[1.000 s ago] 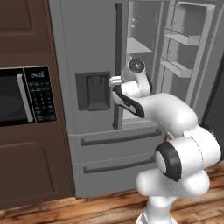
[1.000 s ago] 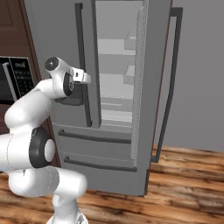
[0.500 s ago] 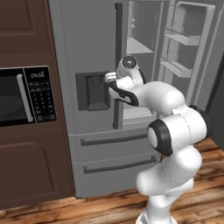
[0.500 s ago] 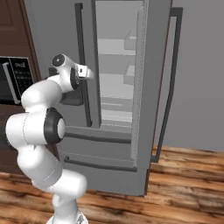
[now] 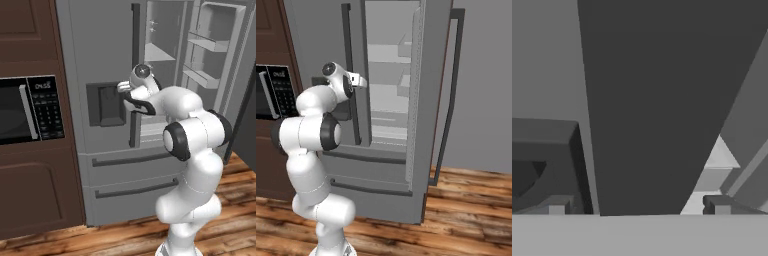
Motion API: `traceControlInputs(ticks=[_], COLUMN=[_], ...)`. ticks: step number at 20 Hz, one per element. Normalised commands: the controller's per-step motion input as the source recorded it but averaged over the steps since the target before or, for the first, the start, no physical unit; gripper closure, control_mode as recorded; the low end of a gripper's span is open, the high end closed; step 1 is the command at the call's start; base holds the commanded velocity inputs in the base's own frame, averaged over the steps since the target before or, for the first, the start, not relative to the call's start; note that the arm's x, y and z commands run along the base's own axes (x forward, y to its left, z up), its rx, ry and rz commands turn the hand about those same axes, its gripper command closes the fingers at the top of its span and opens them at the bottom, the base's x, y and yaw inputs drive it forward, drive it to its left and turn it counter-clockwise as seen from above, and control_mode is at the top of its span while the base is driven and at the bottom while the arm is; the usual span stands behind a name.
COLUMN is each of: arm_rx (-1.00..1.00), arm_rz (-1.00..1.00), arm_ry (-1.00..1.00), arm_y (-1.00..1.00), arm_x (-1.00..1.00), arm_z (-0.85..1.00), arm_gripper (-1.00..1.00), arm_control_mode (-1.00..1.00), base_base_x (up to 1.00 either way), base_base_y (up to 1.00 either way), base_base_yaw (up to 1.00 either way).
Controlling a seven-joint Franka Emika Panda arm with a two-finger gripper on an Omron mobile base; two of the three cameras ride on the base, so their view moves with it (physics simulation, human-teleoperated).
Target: Place one of the steaks on the plate and the other in the bowl. Then place the bowl in the fridge.
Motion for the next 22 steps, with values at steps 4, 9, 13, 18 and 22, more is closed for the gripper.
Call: traceControlInputs(ticks=[4, 9, 13, 18, 22], arm_rx=[0.0, 0.0, 0.0, 0.0, -0.03], arm_rz=[0.0, 0.0, 0.0, 0.0, -0.08], arm_ry=[-0.06, -0.01, 0.0, -0.03, 0.0], arm_y=[0.0, 0.0, 0.0, 0.0, 0.0], arm_x=[0.26, 0.21, 0.0, -0.24, -0.37], arm_z=[-0.03, 0.0, 0.0, 0.0, 0.0], arm_gripper=[-1.0, 1.0, 1.0, 1.0, 1.0], arm_control_mode=[-1.0, -1.0, -1.0, -1.0, -1.0], base_base_x=[0.0, 0.0, 0.0, 0.0, 0.0], base_base_y=[0.0, 0.0, 0.0, 0.0, 0.0], base_base_yaw=[0.0, 0.0, 0.0, 0.0, 0.0])
